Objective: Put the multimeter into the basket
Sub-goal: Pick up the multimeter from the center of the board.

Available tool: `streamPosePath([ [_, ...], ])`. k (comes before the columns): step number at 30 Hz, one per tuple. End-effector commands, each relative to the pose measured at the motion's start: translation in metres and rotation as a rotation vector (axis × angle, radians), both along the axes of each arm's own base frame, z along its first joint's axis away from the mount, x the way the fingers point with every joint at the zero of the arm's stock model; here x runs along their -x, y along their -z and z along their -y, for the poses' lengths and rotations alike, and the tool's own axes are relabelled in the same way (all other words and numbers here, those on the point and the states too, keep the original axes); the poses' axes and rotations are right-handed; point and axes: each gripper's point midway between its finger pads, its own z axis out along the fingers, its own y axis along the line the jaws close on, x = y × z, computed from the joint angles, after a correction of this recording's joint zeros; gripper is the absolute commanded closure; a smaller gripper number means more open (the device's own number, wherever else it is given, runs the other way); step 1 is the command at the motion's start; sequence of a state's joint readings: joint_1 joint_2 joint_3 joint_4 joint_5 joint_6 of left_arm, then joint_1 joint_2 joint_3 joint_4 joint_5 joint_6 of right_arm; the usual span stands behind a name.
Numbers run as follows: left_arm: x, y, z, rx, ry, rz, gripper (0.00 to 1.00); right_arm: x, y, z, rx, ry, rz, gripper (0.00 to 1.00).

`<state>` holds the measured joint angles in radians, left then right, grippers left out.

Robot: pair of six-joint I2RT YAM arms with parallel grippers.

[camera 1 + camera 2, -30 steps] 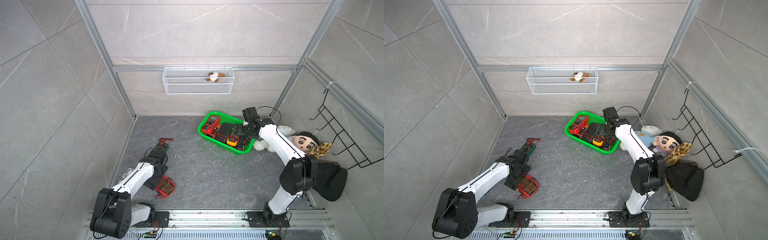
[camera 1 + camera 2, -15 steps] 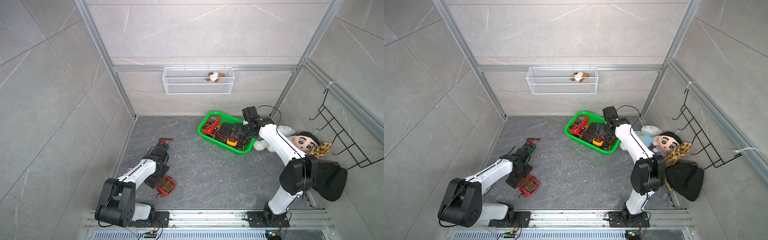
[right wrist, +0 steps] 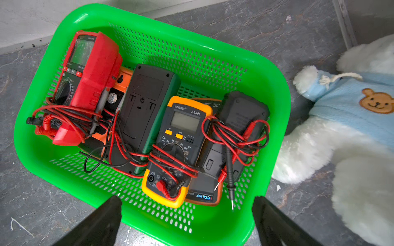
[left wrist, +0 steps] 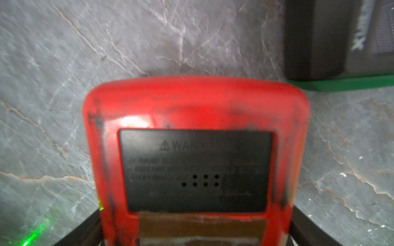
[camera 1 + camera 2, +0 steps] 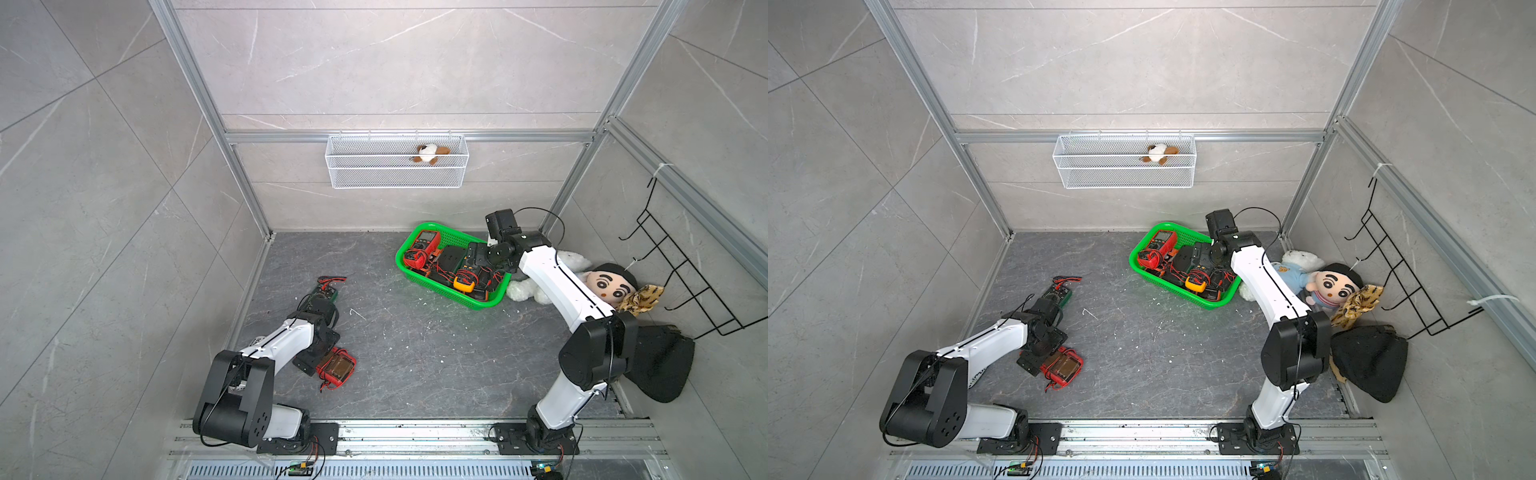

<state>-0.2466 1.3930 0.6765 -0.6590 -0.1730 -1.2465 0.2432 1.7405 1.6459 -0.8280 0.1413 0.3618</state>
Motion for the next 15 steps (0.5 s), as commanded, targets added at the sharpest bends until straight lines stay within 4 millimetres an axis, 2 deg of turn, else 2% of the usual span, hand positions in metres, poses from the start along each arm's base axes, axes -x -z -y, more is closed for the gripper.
streamPosePath([
  [1,-0.021,-0.020,0.008,0.028,0.000,0.088,0.93,0.002,-0.005,-0.005,-0.010,-0.013,-0.008,0.00],
  [3,-0.030,-0.035,0.011,0.016,0.009,0.125,1.00,0.002,-0.005,-0.007,-0.020,-0.012,-0.008,0.00],
  [11,-0.072,-0.098,0.037,-0.027,0.128,0.271,1.00,0.001,-0.010,-0.011,-0.052,-0.007,-0.003,0.00],
  [15,-0.104,-0.128,0.058,-0.075,0.268,0.336,1.00,0.001,-0.014,-0.011,-0.068,0.010,0.007,0.00],
])
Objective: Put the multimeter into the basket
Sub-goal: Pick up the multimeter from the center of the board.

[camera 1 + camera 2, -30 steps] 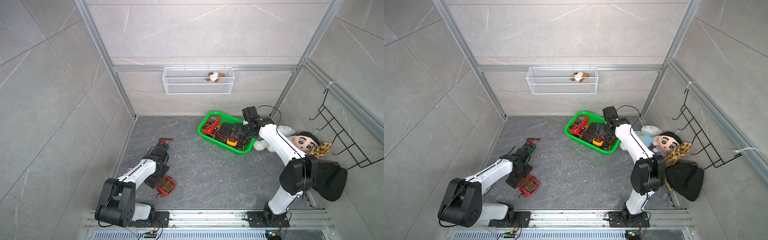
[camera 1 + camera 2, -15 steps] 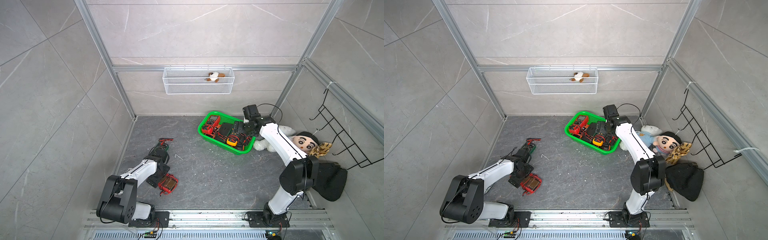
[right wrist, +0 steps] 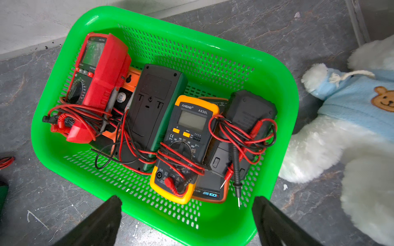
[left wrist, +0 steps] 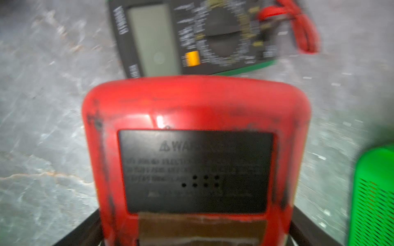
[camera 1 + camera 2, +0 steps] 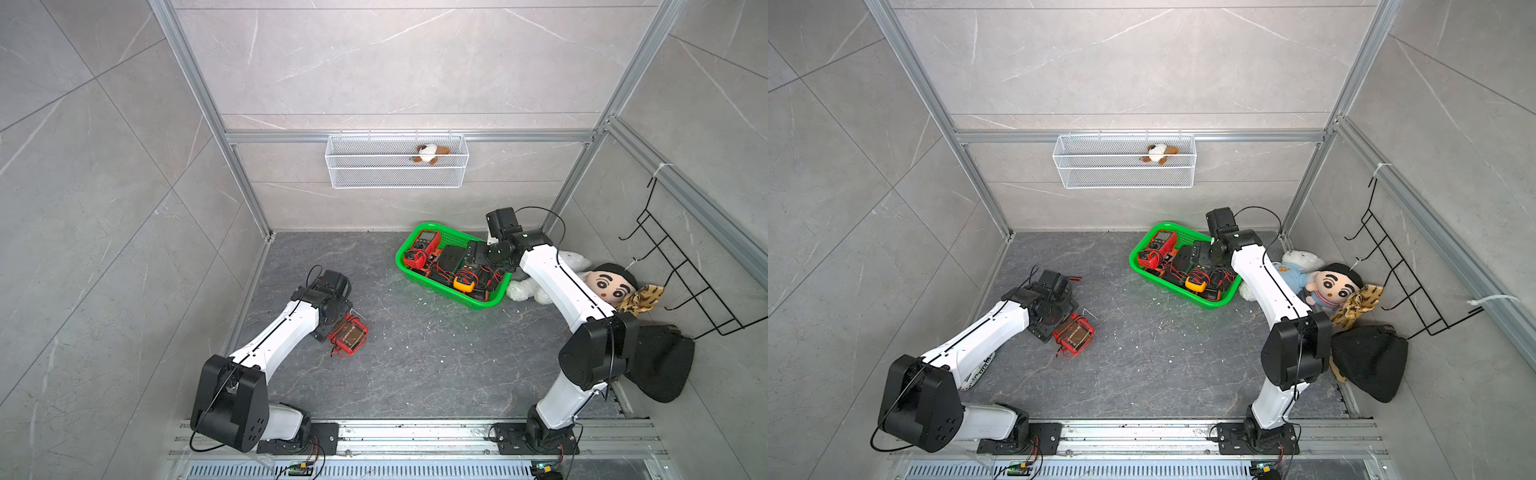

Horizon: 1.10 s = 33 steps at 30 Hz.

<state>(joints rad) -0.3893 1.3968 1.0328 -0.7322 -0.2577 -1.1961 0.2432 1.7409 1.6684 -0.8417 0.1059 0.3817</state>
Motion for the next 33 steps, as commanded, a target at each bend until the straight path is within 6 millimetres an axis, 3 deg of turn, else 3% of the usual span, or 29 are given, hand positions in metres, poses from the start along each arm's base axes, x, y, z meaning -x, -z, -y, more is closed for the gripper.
streamPosePath([
  [1,-0.028,-0.032,0.010,-0.103,0.123,0.074,1.00,0.000,-0.008,-0.004,-0.028,0.020,0.008,0.00],
  [5,-0.073,-0.072,0.033,-0.237,0.253,0.183,1.00,-0.002,-0.007,-0.004,-0.047,0.047,0.009,0.00],
  [9,-0.115,-0.109,0.074,-0.320,0.411,0.332,1.00,-0.003,-0.002,-0.002,-0.072,0.074,-0.002,0.00],
  [13,-0.150,-0.129,0.115,-0.346,0.537,0.466,1.00,-0.003,0.002,-0.003,-0.107,0.085,0.004,0.00],
  [18,-0.191,-0.155,0.172,-0.326,0.720,0.598,1.00,-0.004,0.013,0.015,-0.108,0.151,0.002,0.00],
  [26,-0.231,-0.169,0.239,-0.338,0.906,0.724,1.00,-0.002,0.023,0.037,-0.107,0.214,0.002,0.00],
  [33,-0.239,-0.171,0.281,-0.302,1.018,0.823,1.00,-0.001,0.031,0.049,-0.077,0.253,-0.007,0.00],
])
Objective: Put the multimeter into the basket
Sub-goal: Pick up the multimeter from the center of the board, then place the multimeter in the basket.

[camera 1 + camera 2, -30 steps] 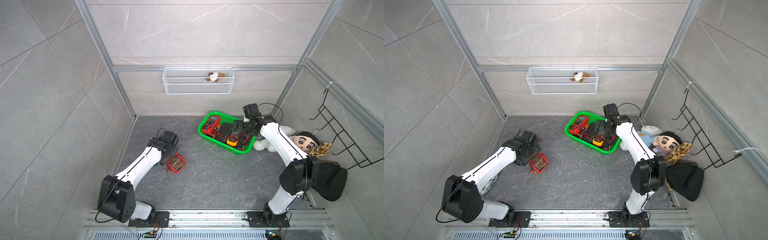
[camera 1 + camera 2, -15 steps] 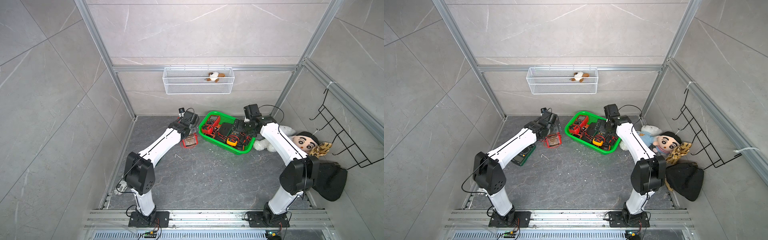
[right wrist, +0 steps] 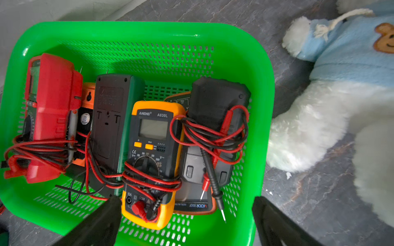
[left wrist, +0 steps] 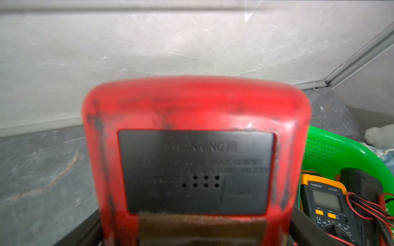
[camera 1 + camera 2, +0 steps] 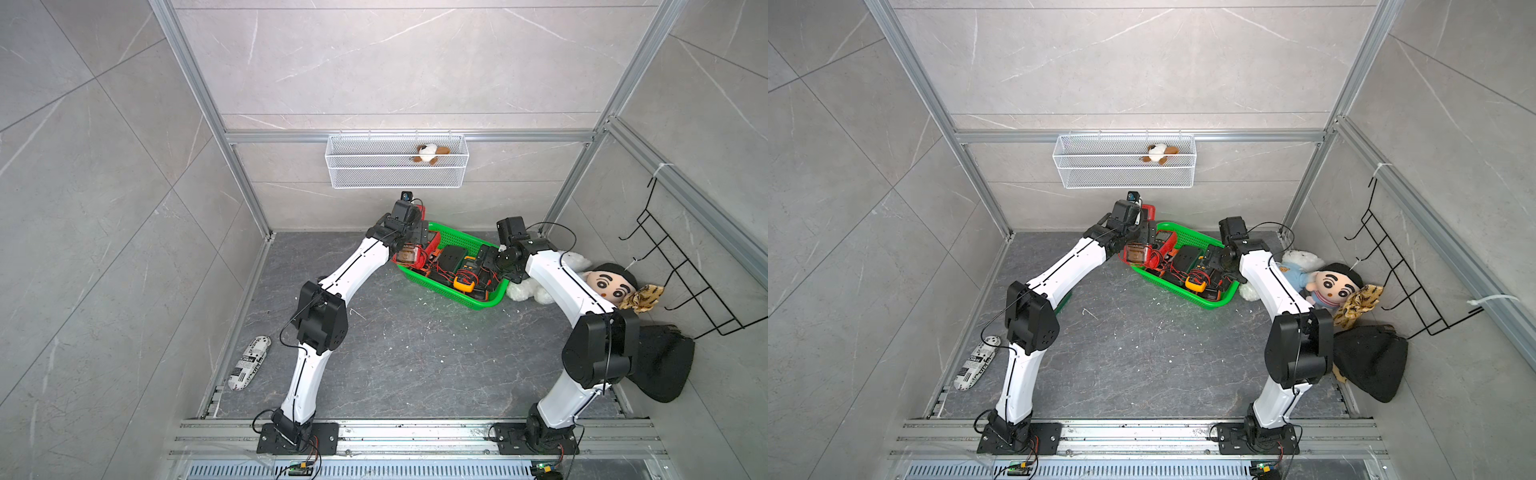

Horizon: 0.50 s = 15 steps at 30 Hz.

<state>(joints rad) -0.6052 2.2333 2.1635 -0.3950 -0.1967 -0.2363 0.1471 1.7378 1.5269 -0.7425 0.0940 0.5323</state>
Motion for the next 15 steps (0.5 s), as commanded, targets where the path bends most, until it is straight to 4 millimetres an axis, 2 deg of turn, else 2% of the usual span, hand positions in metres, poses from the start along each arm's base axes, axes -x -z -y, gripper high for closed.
streamPosePath([
  [1,-0.004,-0.053,0.030,0.071,0.102,0.169,1.00,0.000,-0.009,0.009,0.017,0.043,0.031,0.00],
  [10,-0.012,-0.044,0.062,0.114,0.180,0.223,1.00,0.006,-0.012,0.011,0.023,0.034,0.056,0.00],
  [12,-0.011,-0.048,0.066,0.120,0.189,0.241,1.00,0.009,-0.015,0.013,0.028,0.034,0.061,0.00],
  [13,-0.015,-0.028,0.070,0.104,0.193,0.221,1.00,0.009,-0.015,0.013,0.030,0.032,0.063,0.01],
  [15,-0.016,-0.024,0.073,0.098,0.199,0.223,1.00,0.011,-0.018,0.013,0.028,0.033,0.070,0.01],
])
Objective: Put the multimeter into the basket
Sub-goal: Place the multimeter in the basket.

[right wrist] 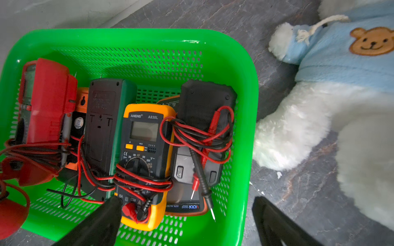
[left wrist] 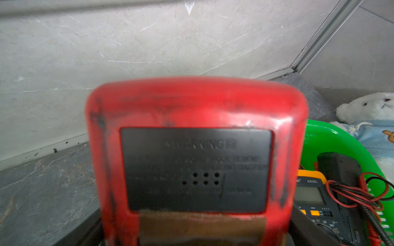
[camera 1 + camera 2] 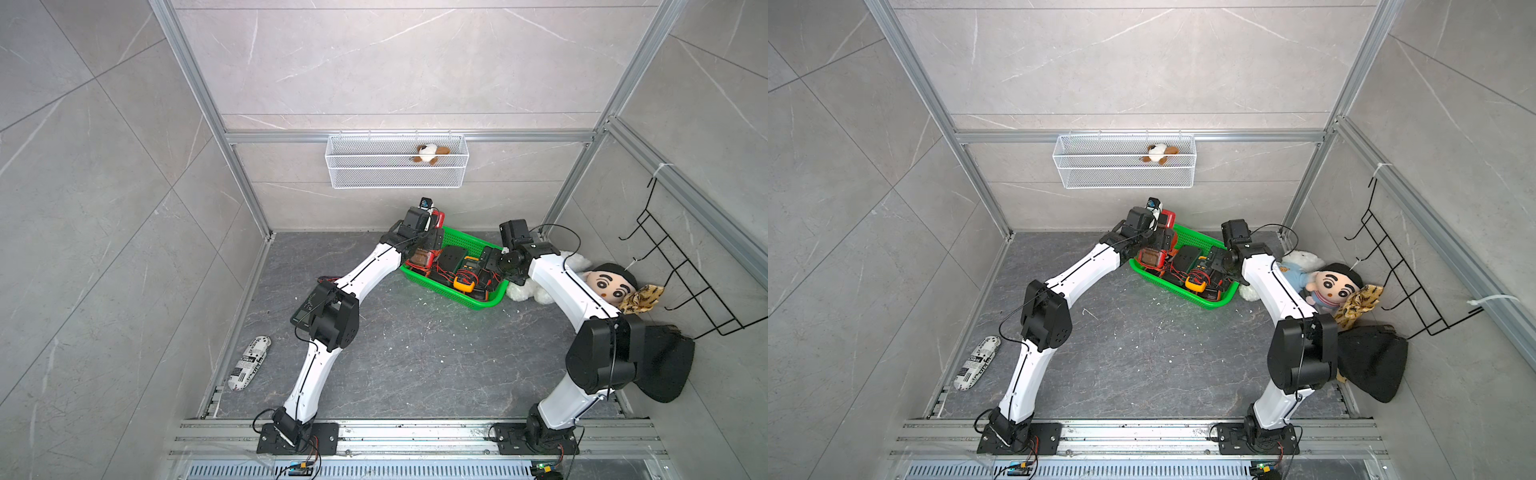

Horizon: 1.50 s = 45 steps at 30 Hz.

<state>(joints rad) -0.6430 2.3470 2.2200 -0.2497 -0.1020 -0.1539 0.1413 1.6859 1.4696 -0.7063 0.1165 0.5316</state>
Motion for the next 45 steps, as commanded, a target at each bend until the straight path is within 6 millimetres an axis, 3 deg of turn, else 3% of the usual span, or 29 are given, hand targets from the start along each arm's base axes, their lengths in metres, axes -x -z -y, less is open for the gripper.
streamPosePath([
  [1,-0.009,-0.037,0.019,0.078,0.040,0.138,1.00,0.004,-0.014,0.006,0.014,0.018,0.042,0.00],
  [12,-0.001,-0.022,0.032,0.020,0.069,0.137,1.00,-0.006,-0.020,0.004,-0.006,0.018,0.064,0.01],
  [17,0.007,-0.037,0.034,0.021,0.058,0.138,1.00,-0.008,-0.014,0.001,-0.019,0.012,0.052,0.01],
  [21,0.018,-0.059,0.033,0.054,0.066,0.135,1.00,-0.010,-0.014,-0.001,-0.021,0.001,0.052,0.01],
  [22,0.024,-0.075,0.032,0.068,0.074,0.150,1.00,-0.012,-0.015,0.000,-0.016,0.001,0.055,0.01],
  [26,0.040,-0.081,0.039,0.074,0.106,0.143,1.00,-0.017,-0.021,0.005,-0.001,0.008,0.071,0.01],
  [39,0.042,-0.042,0.062,0.059,0.129,0.111,1.00,-0.017,-0.028,0.018,0.010,0.027,0.085,0.00],
  [40,0.038,-0.023,0.065,0.042,0.125,0.090,1.00,-0.016,-0.028,0.019,0.011,0.027,0.085,0.00],
  [45,0.032,-0.007,0.070,0.030,0.124,0.083,0.98,-0.013,-0.032,0.019,0.015,0.024,0.095,0.00],
])
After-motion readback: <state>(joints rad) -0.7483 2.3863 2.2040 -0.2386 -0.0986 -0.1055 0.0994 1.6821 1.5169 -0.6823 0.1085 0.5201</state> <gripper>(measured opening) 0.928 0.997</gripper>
